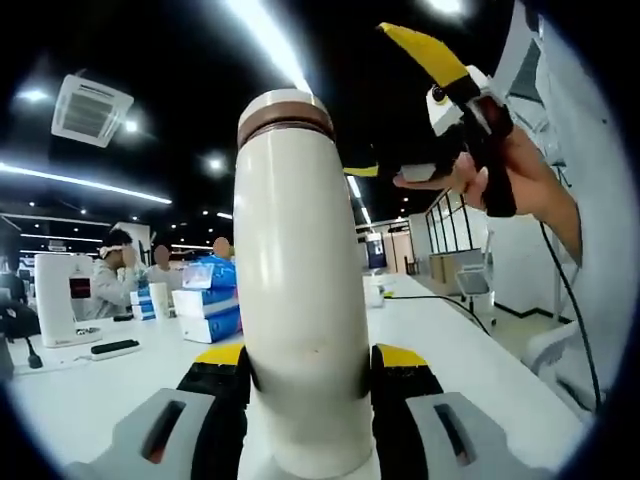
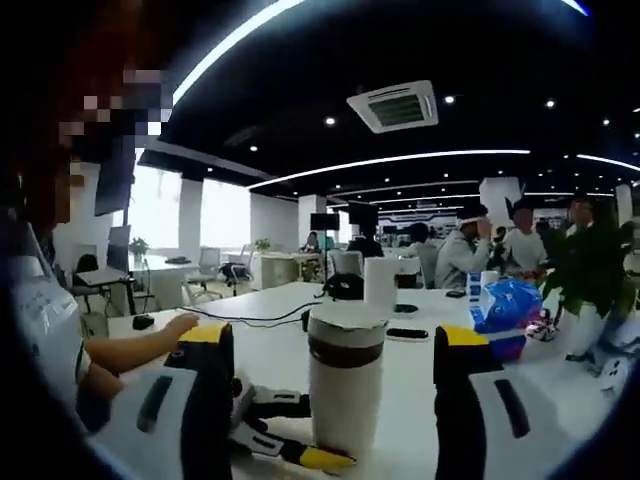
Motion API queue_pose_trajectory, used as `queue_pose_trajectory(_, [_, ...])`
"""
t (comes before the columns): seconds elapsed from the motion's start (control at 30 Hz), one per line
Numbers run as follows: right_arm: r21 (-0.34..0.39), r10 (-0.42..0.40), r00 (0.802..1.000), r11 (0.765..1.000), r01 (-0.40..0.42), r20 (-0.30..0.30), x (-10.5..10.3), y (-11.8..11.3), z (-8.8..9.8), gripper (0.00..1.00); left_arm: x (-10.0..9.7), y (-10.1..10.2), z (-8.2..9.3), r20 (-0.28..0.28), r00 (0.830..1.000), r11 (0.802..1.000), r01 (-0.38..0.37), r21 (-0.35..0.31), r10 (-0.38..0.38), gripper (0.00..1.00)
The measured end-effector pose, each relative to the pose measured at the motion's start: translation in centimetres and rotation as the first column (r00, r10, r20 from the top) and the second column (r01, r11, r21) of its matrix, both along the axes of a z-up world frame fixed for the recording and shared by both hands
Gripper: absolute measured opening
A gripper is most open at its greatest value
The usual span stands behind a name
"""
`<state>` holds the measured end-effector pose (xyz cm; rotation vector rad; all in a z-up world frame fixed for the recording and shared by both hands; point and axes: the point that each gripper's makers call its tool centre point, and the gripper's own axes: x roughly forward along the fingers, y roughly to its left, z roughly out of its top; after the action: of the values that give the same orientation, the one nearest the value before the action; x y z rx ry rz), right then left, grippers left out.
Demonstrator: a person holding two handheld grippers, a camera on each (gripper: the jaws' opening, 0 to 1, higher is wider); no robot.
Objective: Grasp the water cup twist off the cup lid place the cup lid on the table
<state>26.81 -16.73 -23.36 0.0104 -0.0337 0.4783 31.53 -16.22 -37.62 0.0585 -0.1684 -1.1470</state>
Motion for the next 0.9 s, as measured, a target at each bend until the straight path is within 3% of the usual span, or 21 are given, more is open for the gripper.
queue_pose_trajectory(0.13, [0.012, -0.023, 1.000, 1.000, 0.023, -0.018, 1.7, 0.2, -0.4, 0.78, 0.0, 0.0, 0.0, 0.001, 1.000, 1.000, -0.002, 0.002, 0.002, 0.49])
queue_pose_trajectory(0.23, [0.016, -0.011, 0.999, 1.000, 0.012, -0.052, 2.8, 0.8, -1.1, 0.66, 0.1, 0.0, 0.0, 0.001, 1.000, 1.000, -0.003, 0.003, 0.003, 0.49])
queue_pose_trajectory(0.43, [0.043, 0.017, 0.997, 0.999, -0.014, -0.079, 4.1, 2.1, -0.9, 0.60, 0.2, 0.0, 0.0, 0.002, 1.000, 1.000, -0.003, 0.004, 0.003, 0.49])
queue_pose_trajectory(0.6, [-0.022, -0.008, 0.998, 1.000, 0.007, -0.066, 5.0, 2.1, -0.9, 0.51, 0.2, 0.0, -0.1, 0.002, 1.000, 1.000, -0.002, 0.003, 0.002, 0.49])
queue_pose_trajectory(0.8, [-0.017, 0.014, 0.996, 1.000, -0.016, -0.090, 5.0, 2.1, -0.9, 0.48, 0.2, 0.1, -0.1, 0.000, 1.000, 1.000, -0.002, 0.002, 0.002, 0.49])
queue_pose_trajectory(0.9, [-0.095, 0.047, 0.995, 0.994, -0.055, -0.092, 4.8, 2.4, -1.1, 0.47, 0.2, 0.1, -0.1, 0.000, 1.000, 1.000, -0.001, 0.002, 0.001, 0.49])
